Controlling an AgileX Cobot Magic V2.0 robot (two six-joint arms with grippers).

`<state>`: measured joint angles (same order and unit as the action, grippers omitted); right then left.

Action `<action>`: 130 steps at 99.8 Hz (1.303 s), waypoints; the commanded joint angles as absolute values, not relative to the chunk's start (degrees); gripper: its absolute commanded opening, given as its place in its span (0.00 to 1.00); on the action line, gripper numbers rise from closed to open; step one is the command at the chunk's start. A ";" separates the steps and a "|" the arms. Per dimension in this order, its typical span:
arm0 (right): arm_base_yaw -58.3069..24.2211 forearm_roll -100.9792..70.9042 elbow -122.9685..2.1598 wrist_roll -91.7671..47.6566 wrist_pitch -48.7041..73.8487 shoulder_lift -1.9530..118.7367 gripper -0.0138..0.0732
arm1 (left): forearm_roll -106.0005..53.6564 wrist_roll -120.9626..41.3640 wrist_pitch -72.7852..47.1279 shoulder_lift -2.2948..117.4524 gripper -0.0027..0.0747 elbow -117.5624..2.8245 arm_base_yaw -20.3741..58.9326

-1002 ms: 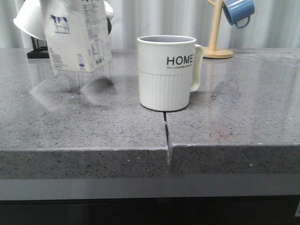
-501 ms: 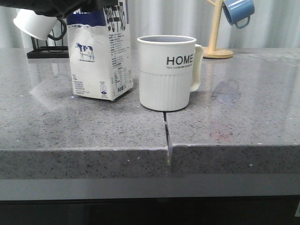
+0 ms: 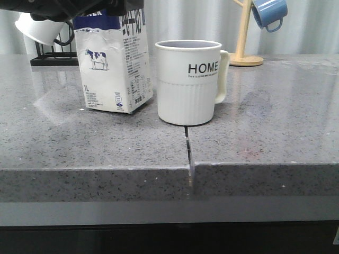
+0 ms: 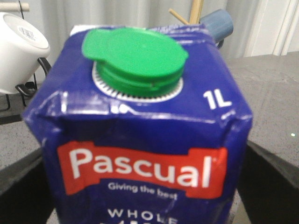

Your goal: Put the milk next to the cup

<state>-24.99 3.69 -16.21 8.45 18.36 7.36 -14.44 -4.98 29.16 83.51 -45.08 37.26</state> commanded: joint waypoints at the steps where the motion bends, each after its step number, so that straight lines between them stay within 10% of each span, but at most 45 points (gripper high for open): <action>1: -24.75 4.20 -17.78 8.38 14.34 7.95 0.08 | -14.56 -4.88 31.88 80.73 0.90 -46.46 37.77; 49: -24.75 4.20 -17.78 8.38 14.34 7.95 0.08 | -14.56 -6.31 22.99 68.36 0.87 -40.22 37.77; 66: -24.75 4.20 -17.78 8.38 14.34 7.95 0.08 | -14.56 -8.67 16.52 60.98 0.64 -38.60 36.57; 87: -24.75 4.20 -17.78 8.38 14.34 7.95 0.08 | -10.91 -9.98 3.10 51.73 0.01 -38.49 30.27; 130: -24.75 4.20 -17.78 8.38 14.34 7.95 0.08 | -10.29 -9.41 -18.12 34.98 0.01 -35.38 14.12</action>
<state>-24.99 3.69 -16.21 8.45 18.36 7.36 -10.02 -9.88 -19.69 38.17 -35.19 16.75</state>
